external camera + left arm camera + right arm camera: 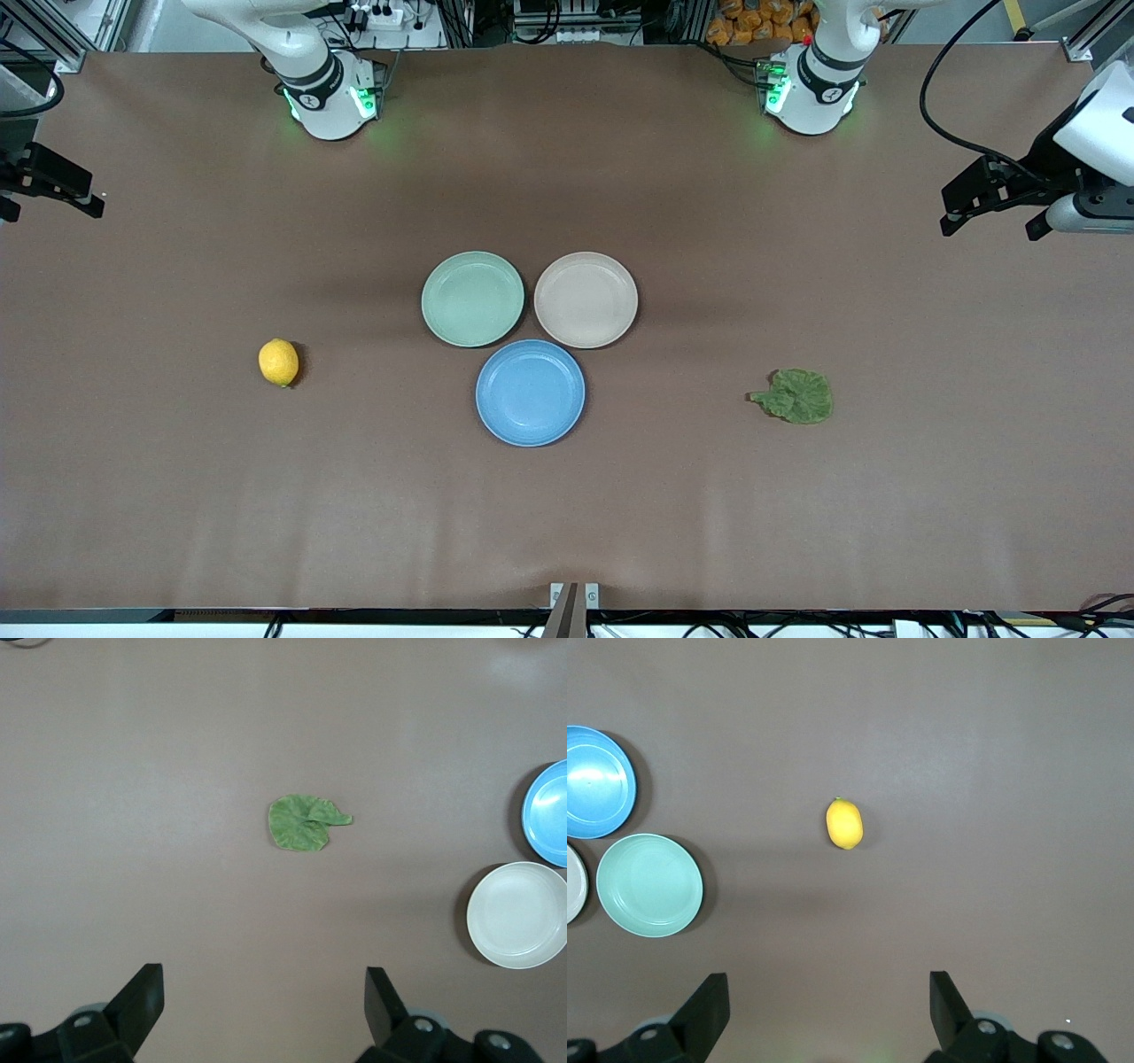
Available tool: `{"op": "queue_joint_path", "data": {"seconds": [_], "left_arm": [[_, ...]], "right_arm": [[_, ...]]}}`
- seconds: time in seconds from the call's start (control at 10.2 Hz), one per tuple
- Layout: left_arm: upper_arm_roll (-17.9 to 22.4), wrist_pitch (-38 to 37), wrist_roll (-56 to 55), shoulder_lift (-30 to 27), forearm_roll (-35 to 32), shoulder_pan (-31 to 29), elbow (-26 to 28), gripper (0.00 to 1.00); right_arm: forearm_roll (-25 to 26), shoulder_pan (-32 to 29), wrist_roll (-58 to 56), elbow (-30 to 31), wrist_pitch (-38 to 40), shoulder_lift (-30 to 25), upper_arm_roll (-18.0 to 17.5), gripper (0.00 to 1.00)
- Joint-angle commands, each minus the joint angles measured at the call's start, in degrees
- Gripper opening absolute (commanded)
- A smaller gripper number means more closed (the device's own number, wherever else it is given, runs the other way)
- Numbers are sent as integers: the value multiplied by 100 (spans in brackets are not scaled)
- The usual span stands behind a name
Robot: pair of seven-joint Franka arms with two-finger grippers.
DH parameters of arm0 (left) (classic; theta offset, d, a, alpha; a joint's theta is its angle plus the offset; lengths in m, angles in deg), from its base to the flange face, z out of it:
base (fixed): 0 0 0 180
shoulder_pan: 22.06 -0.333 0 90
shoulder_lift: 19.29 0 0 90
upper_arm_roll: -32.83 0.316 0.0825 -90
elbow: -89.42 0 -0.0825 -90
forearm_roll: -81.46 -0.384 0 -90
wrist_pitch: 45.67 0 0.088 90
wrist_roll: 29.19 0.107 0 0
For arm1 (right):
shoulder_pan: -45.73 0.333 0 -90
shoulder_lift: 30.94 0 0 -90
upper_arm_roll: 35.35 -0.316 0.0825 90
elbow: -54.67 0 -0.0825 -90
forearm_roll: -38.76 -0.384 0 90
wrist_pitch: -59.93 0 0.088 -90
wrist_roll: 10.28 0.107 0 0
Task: Place lemon and lettuce in plates
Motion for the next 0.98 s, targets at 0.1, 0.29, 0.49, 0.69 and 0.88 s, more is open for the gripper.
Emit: {"op": "queue_joint_path", "data": {"seconds": [0.1, 0.29, 0.49, 0.69, 0.88], "left_arm": [[23, -150, 180, 35, -40, 33, -88, 100], [23, -158, 180, 61, -31, 33, -88, 100], [23, -158, 189, 78, -57, 33, -88, 100], [23, -158, 189, 114, -93, 50, -88, 100], [23, -158, 189, 122, -102, 51, -79, 100]], "right_arm": [[39, -30, 1, -44, 13, -15, -23, 100], [39, -30, 1, -44, 4, -15, -23, 100], [39, -30, 1, -35, 4, -15, -23, 100], [30, -30, 1, 35, -57, -15, -23, 100], [21, -30, 10, 219, -311, -15, -31, 100]]}}
